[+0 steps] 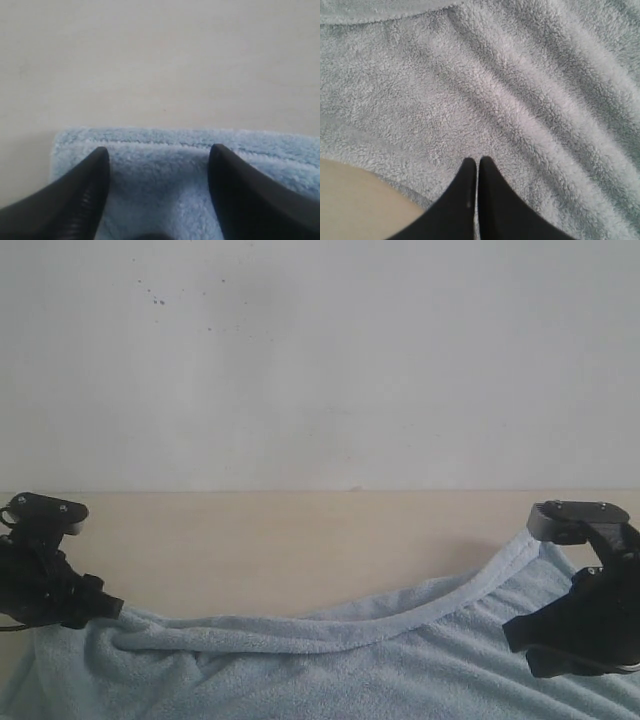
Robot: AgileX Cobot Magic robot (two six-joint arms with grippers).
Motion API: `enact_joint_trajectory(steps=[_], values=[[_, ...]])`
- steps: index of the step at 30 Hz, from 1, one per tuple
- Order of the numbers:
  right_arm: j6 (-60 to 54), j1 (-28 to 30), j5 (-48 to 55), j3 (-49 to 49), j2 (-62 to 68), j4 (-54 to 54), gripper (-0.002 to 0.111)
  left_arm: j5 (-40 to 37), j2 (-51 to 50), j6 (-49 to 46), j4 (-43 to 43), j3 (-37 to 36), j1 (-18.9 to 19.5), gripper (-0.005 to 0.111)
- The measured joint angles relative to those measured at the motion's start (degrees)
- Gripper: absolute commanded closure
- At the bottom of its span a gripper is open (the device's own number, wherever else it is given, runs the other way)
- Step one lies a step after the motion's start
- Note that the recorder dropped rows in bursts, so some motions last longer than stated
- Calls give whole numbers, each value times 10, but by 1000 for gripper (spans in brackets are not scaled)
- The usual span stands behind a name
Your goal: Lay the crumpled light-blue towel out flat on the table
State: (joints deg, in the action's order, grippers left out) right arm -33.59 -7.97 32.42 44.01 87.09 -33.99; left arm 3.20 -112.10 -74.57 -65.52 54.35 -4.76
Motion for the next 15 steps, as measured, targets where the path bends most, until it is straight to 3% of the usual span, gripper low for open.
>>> enact_joint_trajectory(steps=[6, 9, 11, 15], values=[[-4, 0, 2, 0, 0, 0, 107, -12, -3, 0, 0, -12, 0, 51], [-4, 0, 2, 0, 0, 0, 107, -6, -6, 1, 0, -24, 0, 57], [-5, 0, 2, 0, 0, 0, 107, -3, -6, 2, 0, -27, -1, 67], [-6, 0, 2, 0, 0, 0, 107, 0, -6, 4, 0, -32, -4, 100]])
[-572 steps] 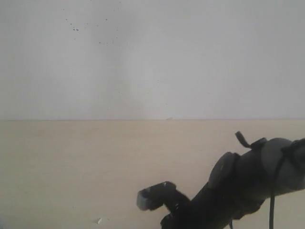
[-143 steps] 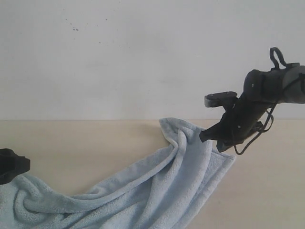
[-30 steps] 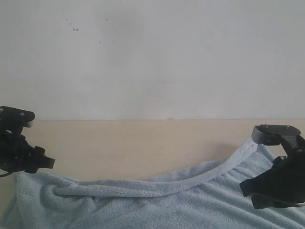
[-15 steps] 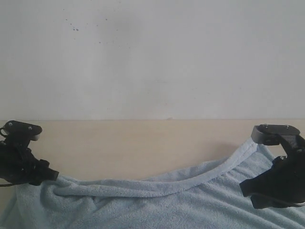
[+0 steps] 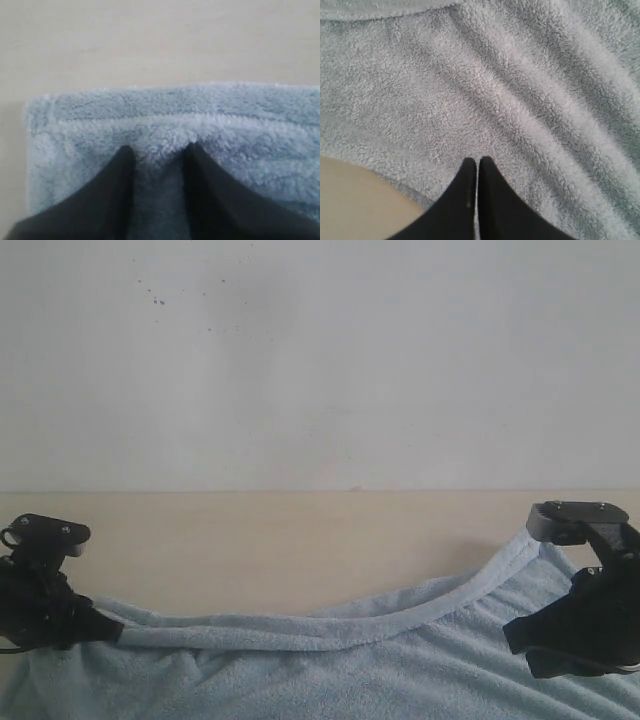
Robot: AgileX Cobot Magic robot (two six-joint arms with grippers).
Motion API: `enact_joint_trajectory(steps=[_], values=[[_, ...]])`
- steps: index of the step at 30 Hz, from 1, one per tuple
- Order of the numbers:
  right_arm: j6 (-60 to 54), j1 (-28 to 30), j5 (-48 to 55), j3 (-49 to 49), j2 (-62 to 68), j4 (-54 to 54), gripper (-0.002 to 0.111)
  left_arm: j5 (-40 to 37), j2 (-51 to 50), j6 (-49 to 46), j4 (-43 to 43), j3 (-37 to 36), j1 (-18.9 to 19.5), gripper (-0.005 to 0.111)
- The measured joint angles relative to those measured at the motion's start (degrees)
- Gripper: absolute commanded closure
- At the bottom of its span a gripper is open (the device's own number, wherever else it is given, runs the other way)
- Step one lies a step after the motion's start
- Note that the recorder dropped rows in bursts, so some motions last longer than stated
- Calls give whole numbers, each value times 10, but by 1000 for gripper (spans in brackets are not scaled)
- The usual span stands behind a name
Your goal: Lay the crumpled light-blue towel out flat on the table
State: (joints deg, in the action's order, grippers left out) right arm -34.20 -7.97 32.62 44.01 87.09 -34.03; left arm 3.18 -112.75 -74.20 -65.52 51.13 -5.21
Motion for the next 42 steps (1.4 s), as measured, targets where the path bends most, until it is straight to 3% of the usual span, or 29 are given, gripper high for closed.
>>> enact_joint_trajectory(steps=[8, 14, 16, 19, 21, 23, 25, 30, 37, 42], values=[[0, 0, -1, 0, 0, 0, 107, 28, -7, 13, 0, 43, 0, 103], [0, 0, 0, 0, 0, 0, 107, 35, -26, 20, 0, 153, 0, 102], [0, 0, 1, 0, 0, 0, 107, 33, -44, 20, 1, 194, 0, 91], [-6, 0, 10, 0, 0, -3, 107, 5, -61, 23, 0, 215, 0, 64], [-14, 0, 16, 0, 0, -4, 107, -12, -67, 28, 0, 215, 0, 40], [-17, 0, 19, 0, 0, -4, 107, -16, -71, 32, 0, 211, 0, 27], [-18, 0, 19, 0, 0, -6, 107, -9, -71, 33, 0, 203, 0, 30], [-28, 0, 19, 0, 0, -10, 107, 16, -45, 36, -13, 153, 0, 53], [-30, 0, 18, 0, 0, -14, 107, 59, 54, 34, -42, 30, 6, 53], [-33, 0, 17, 0, 0, -27, 107, 16, 125, 33, -63, -72, 6, 53]])
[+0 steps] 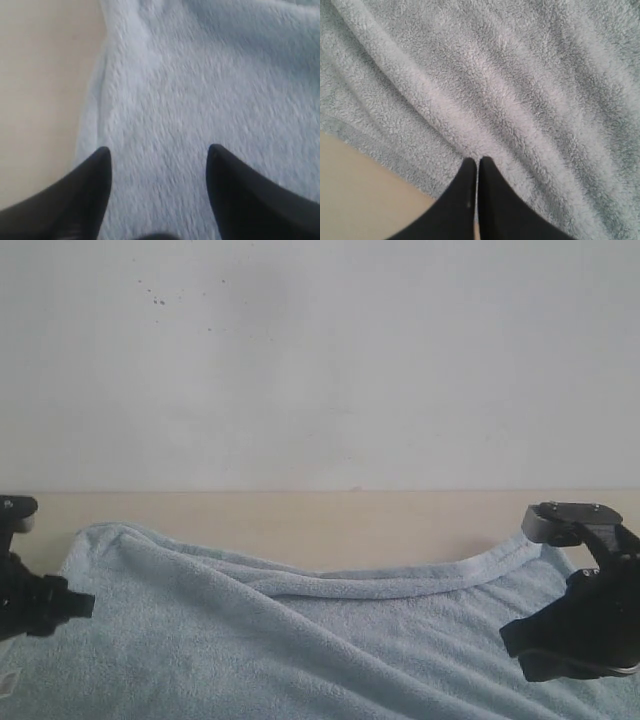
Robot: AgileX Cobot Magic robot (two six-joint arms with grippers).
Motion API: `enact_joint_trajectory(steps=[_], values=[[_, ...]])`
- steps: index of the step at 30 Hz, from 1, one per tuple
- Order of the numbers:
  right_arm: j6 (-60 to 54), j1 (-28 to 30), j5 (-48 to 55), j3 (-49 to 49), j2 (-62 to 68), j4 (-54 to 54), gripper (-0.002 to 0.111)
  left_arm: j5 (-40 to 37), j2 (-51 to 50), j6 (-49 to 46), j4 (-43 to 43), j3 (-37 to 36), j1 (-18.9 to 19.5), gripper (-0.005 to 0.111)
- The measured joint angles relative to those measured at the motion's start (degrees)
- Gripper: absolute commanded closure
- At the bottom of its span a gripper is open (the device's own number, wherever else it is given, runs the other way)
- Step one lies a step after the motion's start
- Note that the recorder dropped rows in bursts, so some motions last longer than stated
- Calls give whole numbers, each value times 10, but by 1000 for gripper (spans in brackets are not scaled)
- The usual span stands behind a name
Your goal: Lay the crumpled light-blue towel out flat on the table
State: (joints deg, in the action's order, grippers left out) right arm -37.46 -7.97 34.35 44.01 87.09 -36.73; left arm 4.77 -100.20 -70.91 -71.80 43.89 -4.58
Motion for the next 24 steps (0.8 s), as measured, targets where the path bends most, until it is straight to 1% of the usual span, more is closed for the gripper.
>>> enact_joint_trajectory(steps=[4, 10, 14, 18, 19, 21, 22, 24], values=[[-1, 0, 0, 0, 0, -5, 107, -16, 29, 18, -2, -75, 0, 53], [-5, 0, 2, 0, 0, -7, 107, -65, 50, 33, -2, -131, 0, 53], [-6, 0, 2, 0, 0, -7, 107, -38, 52, 40, -2, -156, 0, 53], [-8, 0, 2, 0, 0, -7, 107, -23, 52, 43, -3, -165, 0, 54], [-8, 0, 2, 0, 0, -7, 107, -23, 52, 43, -3, -166, 0, 57], [-10, 0, 3, 0, 0, -7, 107, -19, 52, 43, -3, -167, 0, 65], [-10, 0, 3, 0, 0, -7, 107, -15, 52, 46, -3, -168, 0, 73], [-10, 0, 3, 0, 0, -7, 107, -7, 52, 52, -4, -168, 0, 85]])
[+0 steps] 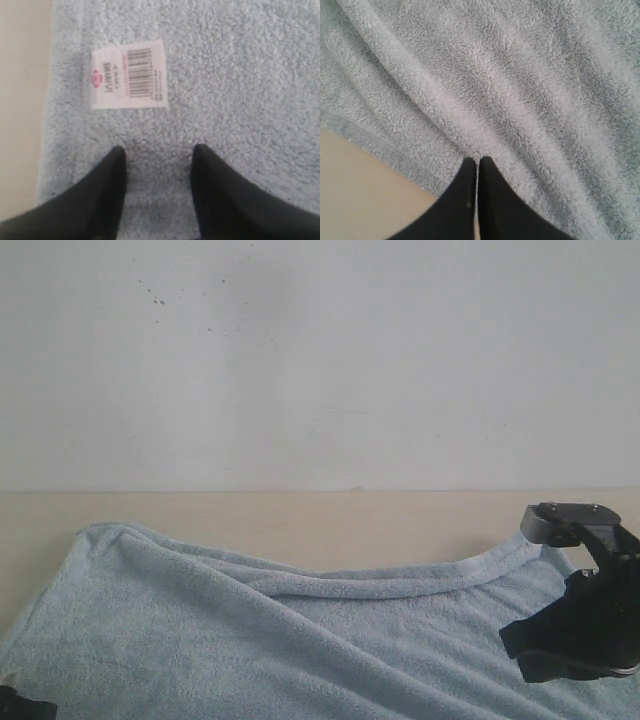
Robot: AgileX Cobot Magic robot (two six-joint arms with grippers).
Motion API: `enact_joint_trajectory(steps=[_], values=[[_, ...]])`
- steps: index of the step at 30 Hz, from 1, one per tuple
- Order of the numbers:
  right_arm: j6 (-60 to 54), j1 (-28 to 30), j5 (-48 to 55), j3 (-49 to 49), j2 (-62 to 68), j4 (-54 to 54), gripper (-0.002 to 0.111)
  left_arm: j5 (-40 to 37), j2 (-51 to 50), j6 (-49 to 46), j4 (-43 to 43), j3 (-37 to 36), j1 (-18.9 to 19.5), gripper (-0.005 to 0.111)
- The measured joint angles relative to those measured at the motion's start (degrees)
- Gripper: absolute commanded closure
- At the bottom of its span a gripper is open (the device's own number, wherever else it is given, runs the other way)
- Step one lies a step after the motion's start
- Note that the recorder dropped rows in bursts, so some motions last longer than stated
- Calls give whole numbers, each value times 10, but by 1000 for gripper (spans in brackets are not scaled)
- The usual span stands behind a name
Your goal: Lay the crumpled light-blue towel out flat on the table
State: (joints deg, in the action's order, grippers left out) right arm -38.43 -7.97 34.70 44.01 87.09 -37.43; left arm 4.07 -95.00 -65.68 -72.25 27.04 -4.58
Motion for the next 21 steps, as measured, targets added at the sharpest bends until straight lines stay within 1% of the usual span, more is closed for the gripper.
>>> enact_joint_trajectory(steps=[2, 4, 10, 15, 21], values=[[0, 0, 0, 0, 0, 0, 107, 7, 0, 3, -1, 0, 0, 95], [0, 0, 0, 0, 0, 0, 107, 16, 1, 5, -1, 0, 0, 100], [-1, 0, 0, 0, 0, 0, 107, 49, 8, 7, -2, -1, 0, 101], [-1, 0, 0, 0, 0, 0, 107, 59, 8, 7, -6, -33, 0, 101], [-2, 0, 1, 0, 0, 0, 107, 97, 19, 7, -35, -65, 0, 101]])
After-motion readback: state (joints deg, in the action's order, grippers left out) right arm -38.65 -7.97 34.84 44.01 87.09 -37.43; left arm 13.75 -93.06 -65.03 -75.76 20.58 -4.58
